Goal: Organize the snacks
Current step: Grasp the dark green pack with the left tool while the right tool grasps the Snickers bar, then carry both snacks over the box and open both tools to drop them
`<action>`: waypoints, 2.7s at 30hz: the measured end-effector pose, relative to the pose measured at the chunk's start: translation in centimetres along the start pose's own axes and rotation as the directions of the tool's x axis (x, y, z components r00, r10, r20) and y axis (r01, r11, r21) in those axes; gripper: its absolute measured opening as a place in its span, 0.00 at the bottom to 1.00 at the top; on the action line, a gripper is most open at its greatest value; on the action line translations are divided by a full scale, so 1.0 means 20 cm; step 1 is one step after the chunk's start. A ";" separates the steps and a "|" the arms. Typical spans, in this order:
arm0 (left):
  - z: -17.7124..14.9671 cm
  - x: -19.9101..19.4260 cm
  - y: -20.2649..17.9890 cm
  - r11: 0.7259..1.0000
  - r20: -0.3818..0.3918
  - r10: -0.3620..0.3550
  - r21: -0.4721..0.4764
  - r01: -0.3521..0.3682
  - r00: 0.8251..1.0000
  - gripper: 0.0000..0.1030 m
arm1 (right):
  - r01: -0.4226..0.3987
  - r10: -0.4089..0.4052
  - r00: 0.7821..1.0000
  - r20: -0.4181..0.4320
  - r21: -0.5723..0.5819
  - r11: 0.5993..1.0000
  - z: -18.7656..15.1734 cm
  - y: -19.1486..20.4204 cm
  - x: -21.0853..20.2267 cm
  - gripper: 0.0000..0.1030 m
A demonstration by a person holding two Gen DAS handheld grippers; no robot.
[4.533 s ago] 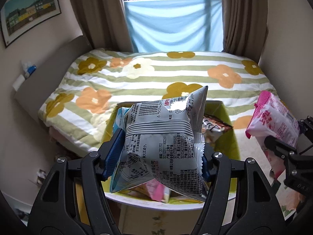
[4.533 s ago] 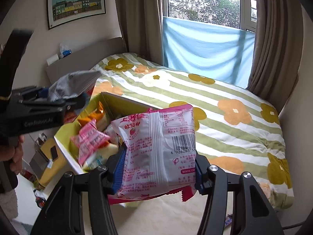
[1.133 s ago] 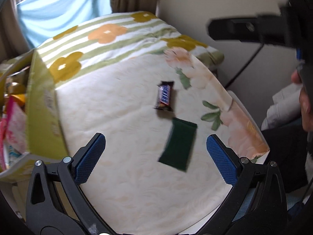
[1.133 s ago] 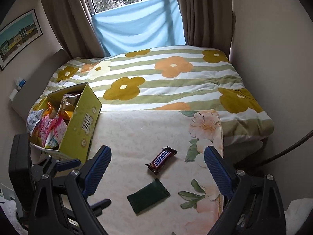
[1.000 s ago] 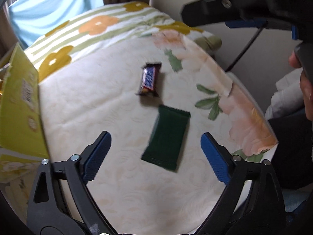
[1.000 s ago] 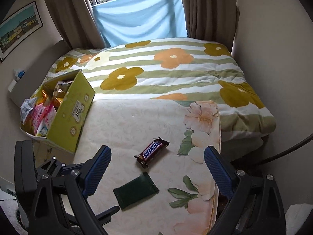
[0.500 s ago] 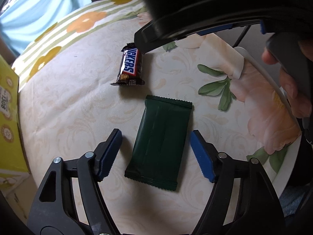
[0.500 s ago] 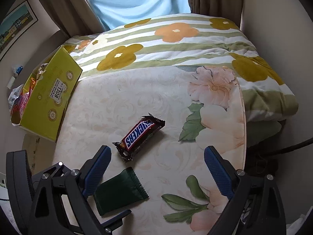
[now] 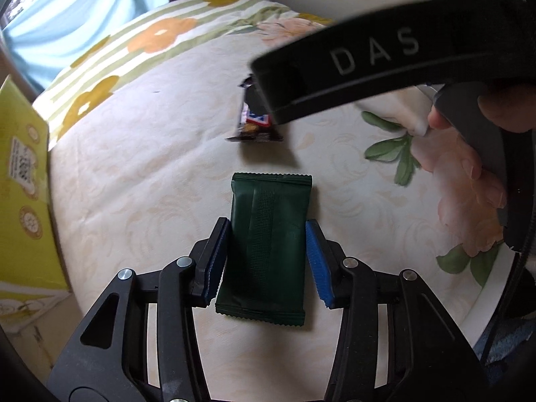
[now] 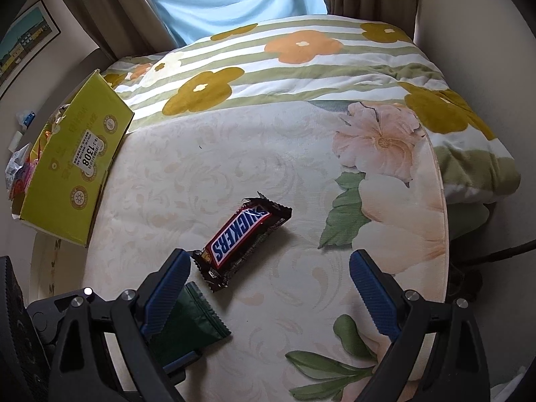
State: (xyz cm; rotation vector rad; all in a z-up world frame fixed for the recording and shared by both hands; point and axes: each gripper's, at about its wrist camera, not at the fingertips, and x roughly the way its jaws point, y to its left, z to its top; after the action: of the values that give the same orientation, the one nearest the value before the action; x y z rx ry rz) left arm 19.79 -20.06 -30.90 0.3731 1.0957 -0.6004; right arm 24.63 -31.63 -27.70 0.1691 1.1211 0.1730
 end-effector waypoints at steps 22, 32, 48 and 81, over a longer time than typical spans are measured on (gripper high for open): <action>-0.09 -0.08 0.34 0.971 -0.006 0.081 -0.226 -0.080 0.997 0.40 | 0.129 -0.118 0.990 0.072 -0.165 0.978 0.01 0.21 0.15 0.29; -0.02 -0.27 0.37 0.958 0.057 0.074 -0.280 -0.055 0.996 0.40 | 0.061 -0.039 0.991 0.125 -0.178 0.982 0.06 0.28 -0.06 0.27; 0.14 -1.03 0.78 0.874 0.283 0.278 -0.472 -0.119 0.918 0.40 | -0.087 0.182 0.944 0.274 -0.325 0.942 0.41 0.78 -0.62 0.25; -0.03 -1.11 2.04 0.858 0.157 0.301 -0.476 -0.195 0.941 1.00 | -0.182 0.228 0.966 0.121 -0.310 0.933 0.59 1.75 -0.09 0.25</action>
State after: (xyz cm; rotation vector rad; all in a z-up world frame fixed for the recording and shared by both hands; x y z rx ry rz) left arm 37.46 18.22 -11.44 0.0316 0.9130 -0.1350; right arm 32.72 1.43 -13.33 0.0298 0.9084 0.5053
